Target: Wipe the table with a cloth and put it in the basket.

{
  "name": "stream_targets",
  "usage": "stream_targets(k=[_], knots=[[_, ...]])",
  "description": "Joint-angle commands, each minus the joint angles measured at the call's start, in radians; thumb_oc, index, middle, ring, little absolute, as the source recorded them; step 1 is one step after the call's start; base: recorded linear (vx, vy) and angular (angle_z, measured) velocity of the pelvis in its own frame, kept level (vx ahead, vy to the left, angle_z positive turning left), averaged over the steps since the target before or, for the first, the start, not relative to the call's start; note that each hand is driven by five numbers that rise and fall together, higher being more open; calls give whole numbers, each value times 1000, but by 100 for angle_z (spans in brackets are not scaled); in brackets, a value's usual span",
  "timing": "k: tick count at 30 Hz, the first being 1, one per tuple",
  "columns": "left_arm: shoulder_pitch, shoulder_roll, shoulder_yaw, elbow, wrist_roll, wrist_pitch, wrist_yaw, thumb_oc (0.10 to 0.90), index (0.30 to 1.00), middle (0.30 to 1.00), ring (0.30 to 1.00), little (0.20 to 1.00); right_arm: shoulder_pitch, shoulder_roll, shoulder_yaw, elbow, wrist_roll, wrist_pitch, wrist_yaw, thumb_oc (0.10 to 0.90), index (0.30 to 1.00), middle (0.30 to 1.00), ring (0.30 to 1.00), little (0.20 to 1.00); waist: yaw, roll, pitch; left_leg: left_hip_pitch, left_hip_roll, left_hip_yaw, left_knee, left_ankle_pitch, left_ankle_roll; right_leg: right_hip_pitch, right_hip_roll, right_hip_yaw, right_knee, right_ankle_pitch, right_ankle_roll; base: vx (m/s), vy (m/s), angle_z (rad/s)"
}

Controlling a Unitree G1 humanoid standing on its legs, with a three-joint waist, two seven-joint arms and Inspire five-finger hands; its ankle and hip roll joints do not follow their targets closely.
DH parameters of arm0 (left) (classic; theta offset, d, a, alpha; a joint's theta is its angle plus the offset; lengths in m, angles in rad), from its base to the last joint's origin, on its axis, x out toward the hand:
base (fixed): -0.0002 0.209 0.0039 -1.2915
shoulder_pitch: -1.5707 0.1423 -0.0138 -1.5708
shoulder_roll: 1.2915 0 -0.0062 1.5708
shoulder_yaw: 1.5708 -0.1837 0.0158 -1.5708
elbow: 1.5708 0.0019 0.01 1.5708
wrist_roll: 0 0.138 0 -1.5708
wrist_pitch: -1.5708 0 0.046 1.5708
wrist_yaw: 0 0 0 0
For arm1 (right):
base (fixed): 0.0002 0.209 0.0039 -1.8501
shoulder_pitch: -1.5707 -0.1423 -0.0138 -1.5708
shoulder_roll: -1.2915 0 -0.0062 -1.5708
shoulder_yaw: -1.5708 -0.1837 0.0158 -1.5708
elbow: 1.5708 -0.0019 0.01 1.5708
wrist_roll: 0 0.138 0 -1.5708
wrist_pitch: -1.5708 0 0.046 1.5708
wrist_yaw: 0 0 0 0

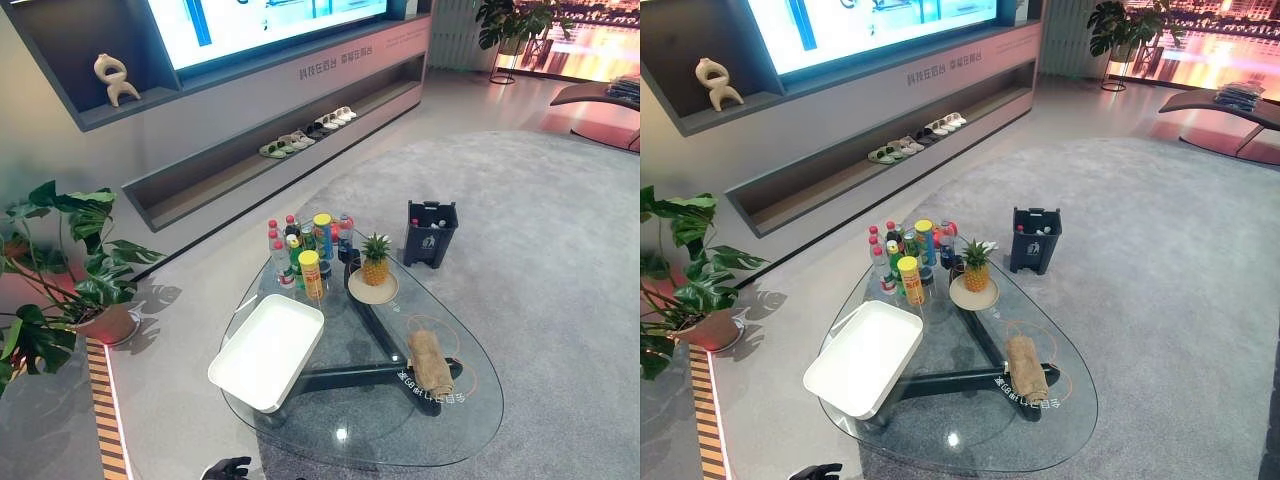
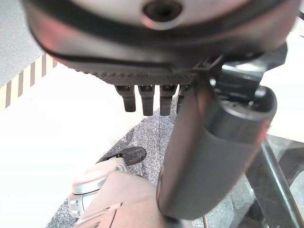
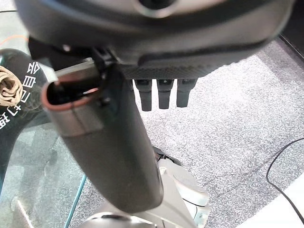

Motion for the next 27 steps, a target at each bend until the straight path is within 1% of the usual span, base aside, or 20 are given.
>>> stream_targets(k=[1,7,12,15,18,19,21,25,26,27], knots=[[-69,31,-10,33,14,-10,9,800,900,900,900,900,-69,13,-23,44,-15,-2,-23,800,900,900,900,900,11,-63,32,57,-22,40,6,-72,16,29,-50,13,5,-10,21,0,0,0],[-68,34,-3,36,11,-9,9,800,900,900,900,900,-69,11,-25,45,-12,1,-27,800,900,900,900,900,12,-63,33,55,-23,39,6,-71,16,28,-50,13,5,-9,22,0,0,0],[-55,41,6,34,3,-7,13,800,900,900,900,900,-61,0,-35,44,-34,8,-28,800,900,900,900,900,12,-64,41,49,-24,40,6,-67,15,21,-49,14,5,-5,24,40,1,0],[-47,51,13,30,-6,-4,19,800,900,900,900,900,-56,-15,-26,44,-91,20,-15,800,900,900,900,900,15,-65,55,36,-25,41,6,-60,15,9,-48,13,5,2,25,36,3,0],[-44,68,32,30,-26,-2,33,800,900,900,900,900,-49,-28,-13,49,-149,21,-33,800,900,900,900,900,16,-67,73,21,-26,39,6,-51,15,-6,-45,15,5,9,25,53,4,0],[-44,69,33,29,-26,-2,33,800,900,900,900,900,-49,-29,-12,49,-150,20,-35,800,900,900,900,900,16,-67,73,20,-26,38,6,-50,15,-7,-45,15,5,10,25,0,0,0],[-67,88,49,20,-72,4,43,800,900,900,900,900,-61,-50,5,36,-172,16,-77,800,900,900,900,900,16,-65,106,-14,-31,30,6,-38,16,-42,-43,24,5,23,23,-41,7,0],[-140,111,54,6,-130,3,45,800,900,900,900,900,-125,-77,21,7,-138,17,-126,800,900,900,900,900,7,-58,187,-80,-34,22,6,-17,23,-120,-36,46,11,45,12,-210,14,1],[-164,115,48,4,-138,3,45,800,900,900,900,900,-144,-83,24,0,-136,16,-132,800,900,900,900,900,4,-55,211,-101,-34,18,6,-5,25,-147,-32,55,26,46,6,-287,-3,10],[-207,121,29,3,-167,4,48,800,900,900,900,900,-171,-91,36,-6,-126,10,-139,800,900,900,900,900,2,-53,250,-136,-34,10,20,10,25,-184,-26,65,54,43,-4,-253,-13,13]])
